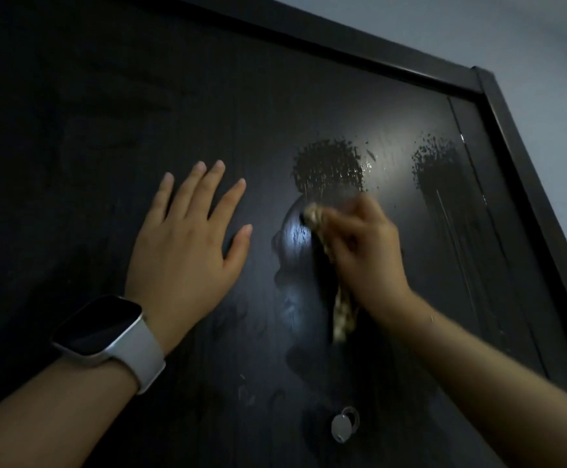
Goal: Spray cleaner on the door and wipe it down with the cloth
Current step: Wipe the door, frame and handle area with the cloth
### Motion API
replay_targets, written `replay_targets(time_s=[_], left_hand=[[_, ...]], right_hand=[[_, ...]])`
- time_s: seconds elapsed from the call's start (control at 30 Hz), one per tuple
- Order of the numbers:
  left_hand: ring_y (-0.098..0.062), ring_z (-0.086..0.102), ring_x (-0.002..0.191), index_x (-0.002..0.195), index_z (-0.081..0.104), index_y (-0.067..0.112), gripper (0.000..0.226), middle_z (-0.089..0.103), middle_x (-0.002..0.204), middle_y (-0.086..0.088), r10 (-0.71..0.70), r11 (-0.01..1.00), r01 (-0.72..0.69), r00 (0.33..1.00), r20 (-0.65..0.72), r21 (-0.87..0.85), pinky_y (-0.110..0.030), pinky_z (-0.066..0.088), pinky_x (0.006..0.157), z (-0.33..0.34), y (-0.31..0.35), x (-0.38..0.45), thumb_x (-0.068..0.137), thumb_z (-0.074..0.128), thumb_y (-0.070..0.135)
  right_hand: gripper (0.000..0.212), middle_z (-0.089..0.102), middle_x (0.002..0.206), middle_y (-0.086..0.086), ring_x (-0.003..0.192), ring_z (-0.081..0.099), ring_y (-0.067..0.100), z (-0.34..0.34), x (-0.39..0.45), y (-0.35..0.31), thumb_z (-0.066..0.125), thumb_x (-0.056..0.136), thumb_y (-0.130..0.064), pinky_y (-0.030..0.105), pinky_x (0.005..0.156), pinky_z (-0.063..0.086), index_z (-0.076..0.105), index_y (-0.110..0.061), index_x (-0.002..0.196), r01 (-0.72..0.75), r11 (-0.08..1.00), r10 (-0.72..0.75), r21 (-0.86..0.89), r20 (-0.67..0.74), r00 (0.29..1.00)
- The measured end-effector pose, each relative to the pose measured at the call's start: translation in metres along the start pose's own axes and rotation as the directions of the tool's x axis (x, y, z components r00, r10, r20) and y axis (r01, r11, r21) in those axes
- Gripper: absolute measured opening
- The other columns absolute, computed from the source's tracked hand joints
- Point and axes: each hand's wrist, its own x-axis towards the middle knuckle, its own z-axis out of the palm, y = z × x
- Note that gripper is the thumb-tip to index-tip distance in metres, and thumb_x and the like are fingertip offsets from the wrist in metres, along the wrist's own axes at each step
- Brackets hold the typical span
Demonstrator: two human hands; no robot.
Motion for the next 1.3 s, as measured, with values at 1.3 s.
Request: replay_targets(time_s=[1.3], left_hand=[[-0.029,0.039,0.135,0.138,0.051,0.013,0.048,0.04,0.15,-0.013,0.132,0.975,-0.143,0.989,-0.071,-0.171,-0.044,0.026,0.114,-0.012,-0.009,-0.038,0.093,0.042,0.028]], right_hand=[[0.019,0.05,0.087,0.002,0.079,0.05,0.017,0.006,-0.068,-0.081,0.061,0.091,-0.01,0.031,0.066,0.045,0.074,-0.011,0.105,0.035,0.996,-0.05,0.079,0.191,0.98]])
